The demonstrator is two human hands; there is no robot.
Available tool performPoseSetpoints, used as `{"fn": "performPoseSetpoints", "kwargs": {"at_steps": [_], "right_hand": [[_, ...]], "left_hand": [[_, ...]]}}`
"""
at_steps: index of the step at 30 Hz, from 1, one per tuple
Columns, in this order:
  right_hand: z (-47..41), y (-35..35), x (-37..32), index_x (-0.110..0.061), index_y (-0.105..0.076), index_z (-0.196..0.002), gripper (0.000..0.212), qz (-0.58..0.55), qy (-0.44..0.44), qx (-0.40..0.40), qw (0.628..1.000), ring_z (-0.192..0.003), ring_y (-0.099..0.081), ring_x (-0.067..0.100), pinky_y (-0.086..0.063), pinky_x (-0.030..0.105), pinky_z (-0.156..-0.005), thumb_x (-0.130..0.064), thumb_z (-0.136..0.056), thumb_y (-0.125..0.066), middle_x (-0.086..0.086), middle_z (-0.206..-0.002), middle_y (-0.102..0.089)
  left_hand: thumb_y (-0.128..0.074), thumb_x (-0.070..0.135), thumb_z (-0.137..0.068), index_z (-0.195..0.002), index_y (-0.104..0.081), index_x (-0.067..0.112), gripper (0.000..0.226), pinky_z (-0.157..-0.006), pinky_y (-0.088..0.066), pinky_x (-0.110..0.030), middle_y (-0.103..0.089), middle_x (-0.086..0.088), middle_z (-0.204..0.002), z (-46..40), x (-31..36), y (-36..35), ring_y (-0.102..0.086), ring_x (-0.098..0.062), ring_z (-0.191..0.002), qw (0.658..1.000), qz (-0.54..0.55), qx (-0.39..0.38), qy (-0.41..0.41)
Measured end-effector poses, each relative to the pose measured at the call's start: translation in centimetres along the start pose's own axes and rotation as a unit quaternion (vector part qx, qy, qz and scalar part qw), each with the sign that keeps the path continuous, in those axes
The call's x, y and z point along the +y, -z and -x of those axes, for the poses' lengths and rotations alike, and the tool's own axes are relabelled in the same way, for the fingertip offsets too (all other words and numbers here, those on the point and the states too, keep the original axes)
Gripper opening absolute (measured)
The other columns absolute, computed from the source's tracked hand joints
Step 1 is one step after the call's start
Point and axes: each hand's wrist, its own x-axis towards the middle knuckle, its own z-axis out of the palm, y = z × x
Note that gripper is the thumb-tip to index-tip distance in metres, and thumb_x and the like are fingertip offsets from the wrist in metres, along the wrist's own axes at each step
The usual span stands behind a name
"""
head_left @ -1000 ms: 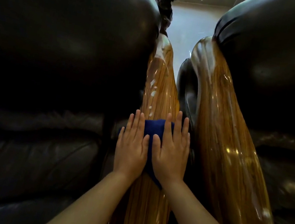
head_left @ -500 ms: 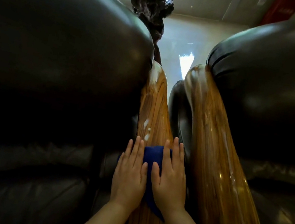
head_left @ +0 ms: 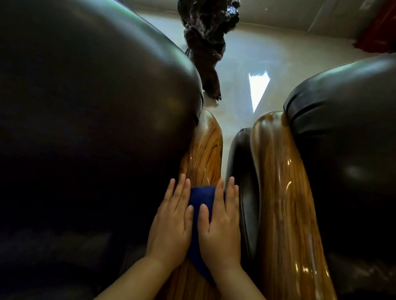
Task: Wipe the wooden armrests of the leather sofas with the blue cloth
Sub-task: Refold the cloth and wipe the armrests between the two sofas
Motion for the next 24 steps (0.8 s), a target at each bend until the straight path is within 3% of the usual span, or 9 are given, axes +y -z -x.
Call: {"fn": "performPoseSetpoints", "kwargs": {"at_steps": [4, 8, 13, 18, 21, 24], "right_hand": [[-2.7, -0.2, 0.1, -0.032, 0.009, -0.140, 0.060, -0.013, 0.004, -0.006, 1.000, -0.140, 0.017, 0.001, 0.004, 0.020, -0.109, -0.047, -0.091, -0.022, -0.016, -0.151, 0.016], [-5.2, -0.3, 0.0, -0.034, 0.009, -0.138, 0.058, -0.025, 0.010, -0.010, 1.000, -0.140, 0.015, 0.002, 0.005, 0.017, -0.107, -0.047, -0.090, -0.022, -0.017, -0.149, 0.015], [-7.3, -0.6, 0.3, -0.027, 0.001, -0.144, 0.061, -0.043, 0.030, -0.020, 0.998, -0.141, 0.012, 0.005, 0.005, 0.017, -0.108, -0.046, -0.091, -0.021, -0.010, -0.155, 0.009], [-8.3, -0.6, 0.9, -0.018, -0.004, -0.147, 0.065, -0.010, 0.052, -0.027, 0.998, -0.141, 0.011, 0.006, 0.002, 0.022, -0.110, -0.045, -0.090, -0.020, -0.001, -0.158, 0.003], [-7.9, -0.3, 1.0, -0.018, -0.001, -0.146, 0.064, 0.024, 0.059, -0.025, 0.998, -0.137, 0.015, 0.002, 0.001, 0.025, -0.112, -0.044, -0.091, -0.018, -0.005, -0.155, 0.010], [-7.1, -0.1, 0.8, -0.021, 0.007, -0.143, 0.061, 0.051, 0.069, -0.026, 0.996, -0.137, 0.018, 0.000, 0.003, 0.025, -0.114, -0.044, -0.092, -0.016, -0.011, -0.149, 0.018]], "left_hand": [[-0.020, 0.028, -0.098, -0.137, 0.005, 0.036, 0.047, -0.100, 0.006, 0.002, 0.011, 0.024, -0.149, -2.5, 0.1, 0.0, 0.015, 0.010, -0.136, 1.000, 0.002, 0.009, 0.005], [-0.020, 0.029, -0.098, -0.136, 0.007, 0.036, 0.047, -0.099, 0.006, 0.002, 0.012, 0.024, -0.149, -4.6, 0.4, 0.1, 0.013, 0.006, -0.138, 0.999, 0.006, 0.030, 0.012], [-0.020, 0.033, -0.097, -0.137, 0.008, 0.031, 0.048, -0.110, -0.003, -0.015, 0.006, 0.019, -0.149, -6.0, 0.6, -0.2, 0.006, 0.000, -0.139, 0.998, 0.000, 0.058, 0.019], [-0.025, 0.031, -0.098, -0.146, -0.003, 0.017, 0.055, -0.113, -0.018, -0.034, -0.013, 0.000, -0.157, -6.2, 0.6, -0.2, -0.013, -0.017, -0.143, 0.994, -0.061, 0.078, 0.034], [-0.019, 0.034, -0.097, -0.142, 0.009, 0.021, 0.054, -0.115, -0.007, -0.033, 0.000, 0.002, -0.157, -5.6, 0.7, -0.1, -0.003, -0.012, -0.144, 0.997, -0.036, 0.061, 0.022], [-0.001, 0.039, -0.092, -0.139, 0.018, 0.021, 0.054, -0.115, 0.005, -0.035, 0.019, 0.004, -0.151, -5.0, 0.3, 0.0, 0.016, -0.011, -0.140, 0.986, -0.150, 0.072, -0.006]]}}
